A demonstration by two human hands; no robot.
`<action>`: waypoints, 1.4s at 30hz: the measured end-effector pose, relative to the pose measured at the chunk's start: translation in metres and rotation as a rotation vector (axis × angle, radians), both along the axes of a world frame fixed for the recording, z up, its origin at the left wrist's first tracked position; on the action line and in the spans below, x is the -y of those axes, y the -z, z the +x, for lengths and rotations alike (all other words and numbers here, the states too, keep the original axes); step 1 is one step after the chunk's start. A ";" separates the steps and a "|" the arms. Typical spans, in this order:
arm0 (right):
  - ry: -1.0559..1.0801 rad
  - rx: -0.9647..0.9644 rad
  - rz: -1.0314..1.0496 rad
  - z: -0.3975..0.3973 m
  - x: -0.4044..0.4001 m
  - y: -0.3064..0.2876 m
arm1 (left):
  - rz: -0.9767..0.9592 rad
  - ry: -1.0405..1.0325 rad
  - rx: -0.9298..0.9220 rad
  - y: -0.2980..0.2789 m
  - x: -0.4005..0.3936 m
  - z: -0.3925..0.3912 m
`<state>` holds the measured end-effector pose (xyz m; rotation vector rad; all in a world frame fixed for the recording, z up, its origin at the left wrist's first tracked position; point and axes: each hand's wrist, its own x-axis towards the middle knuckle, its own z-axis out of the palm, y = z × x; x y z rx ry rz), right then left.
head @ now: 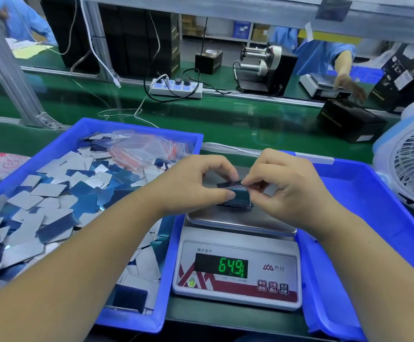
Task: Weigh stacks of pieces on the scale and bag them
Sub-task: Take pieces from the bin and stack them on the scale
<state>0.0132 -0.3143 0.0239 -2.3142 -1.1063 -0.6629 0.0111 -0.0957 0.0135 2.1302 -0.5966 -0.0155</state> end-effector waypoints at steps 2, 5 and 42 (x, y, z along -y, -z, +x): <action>0.002 0.001 -0.019 0.001 0.000 0.001 | -0.022 0.010 -0.020 -0.001 0.000 0.000; 0.007 0.001 -0.027 0.002 0.001 0.000 | -0.028 -0.015 -0.016 -0.001 0.000 -0.001; 0.114 -0.522 -0.037 0.015 0.017 0.002 | -0.063 -0.288 0.024 0.009 -0.020 0.003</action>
